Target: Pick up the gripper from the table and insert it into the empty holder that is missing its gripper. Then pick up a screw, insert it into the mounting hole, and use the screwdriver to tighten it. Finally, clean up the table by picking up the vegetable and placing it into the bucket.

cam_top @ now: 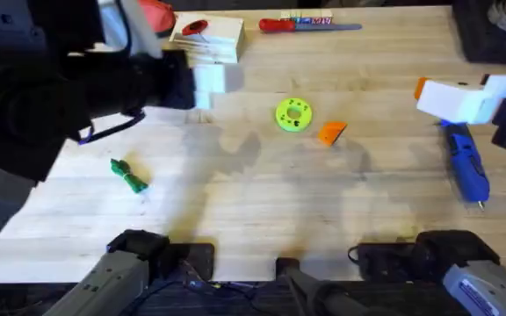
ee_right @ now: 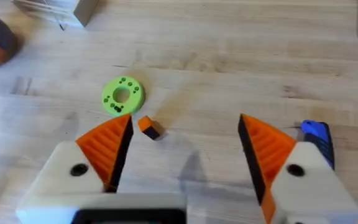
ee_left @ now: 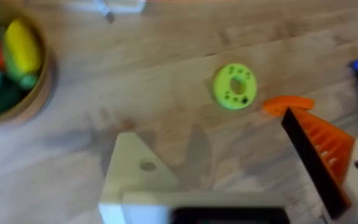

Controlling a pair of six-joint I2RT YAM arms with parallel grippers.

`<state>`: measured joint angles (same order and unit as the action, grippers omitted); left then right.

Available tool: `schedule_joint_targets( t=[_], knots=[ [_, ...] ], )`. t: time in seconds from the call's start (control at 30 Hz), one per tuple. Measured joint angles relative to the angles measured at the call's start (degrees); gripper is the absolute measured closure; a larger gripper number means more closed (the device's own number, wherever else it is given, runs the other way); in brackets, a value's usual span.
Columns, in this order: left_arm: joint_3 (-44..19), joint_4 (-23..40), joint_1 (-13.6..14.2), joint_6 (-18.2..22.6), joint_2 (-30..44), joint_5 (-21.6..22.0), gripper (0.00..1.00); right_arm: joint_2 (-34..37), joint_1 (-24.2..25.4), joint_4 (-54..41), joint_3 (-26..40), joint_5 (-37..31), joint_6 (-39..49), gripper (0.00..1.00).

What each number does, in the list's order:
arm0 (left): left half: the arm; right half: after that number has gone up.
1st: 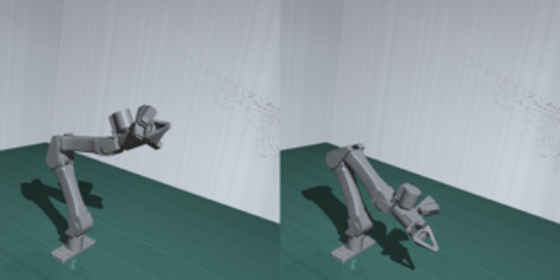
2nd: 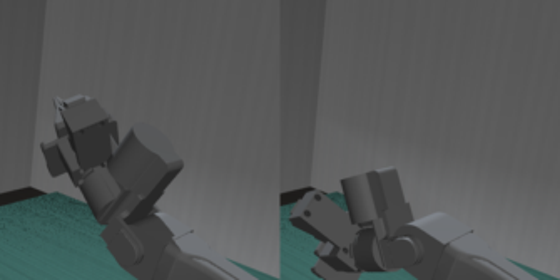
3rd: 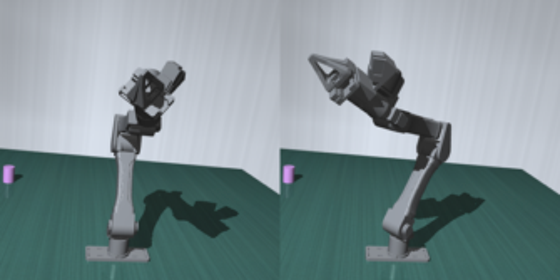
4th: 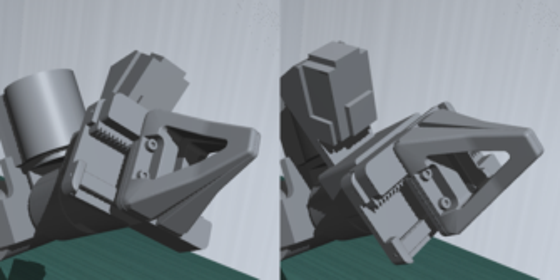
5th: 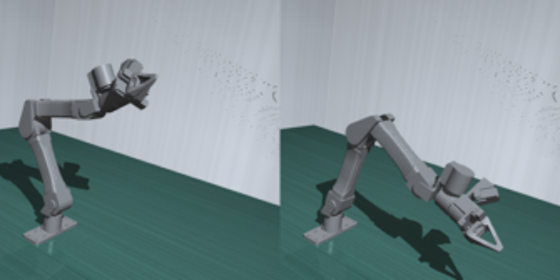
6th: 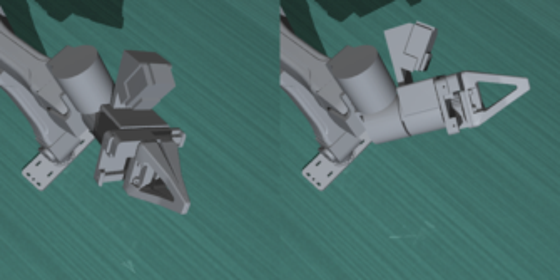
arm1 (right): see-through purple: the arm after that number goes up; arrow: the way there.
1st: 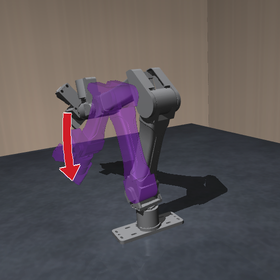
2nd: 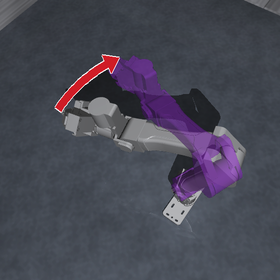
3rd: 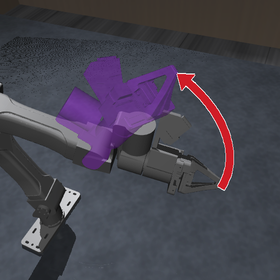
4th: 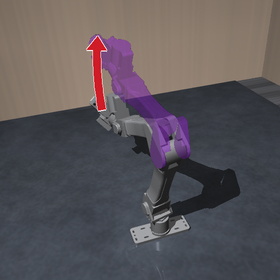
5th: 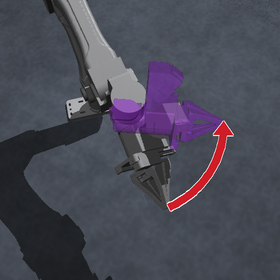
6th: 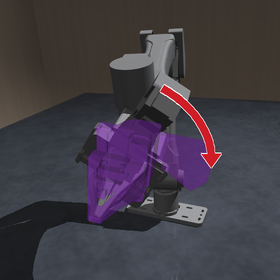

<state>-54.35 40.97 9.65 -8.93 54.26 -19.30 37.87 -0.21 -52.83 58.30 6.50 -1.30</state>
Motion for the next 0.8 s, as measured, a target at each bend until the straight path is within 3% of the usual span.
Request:
schedule_joint_targets(
  t=[0.17, 0.27, 0.43, 0.6, 0.8],
  knots=[
    [0.0, -16.07, 9.69, 3.87, 0.0, -4.65, 0.013, 0.0, 0.0, -0.01, 0.0, 0.0, 0.0, 0.01],
    [-0.02, -21.66, 13.51, 5.05, -0.07, -6.04, 0.013, 0.0, 0.0, -0.01, 0.0, 0.0, 0.0, 0.01],
    [-0.02, -17.61, 14.75, 5.56, -0.11, -6.65, 0.015, 0.0, 0.0, -0.01, 0.0, 0.0, 0.0, 0.01],
    [0.0, -17.38, 14.75, 6.16, 0.16, -6.79, 0.014, 0.0, 0.0, -0.01, 0.0, 0.0, 0.0, 0.011],
    [5.09, -27.81, 16.34, 10.31, 1.6, -8.25, 0.013, 0.0, 0.0, 0.02, 0.0, 0.0, 0.0, 0.011]
  ],
)
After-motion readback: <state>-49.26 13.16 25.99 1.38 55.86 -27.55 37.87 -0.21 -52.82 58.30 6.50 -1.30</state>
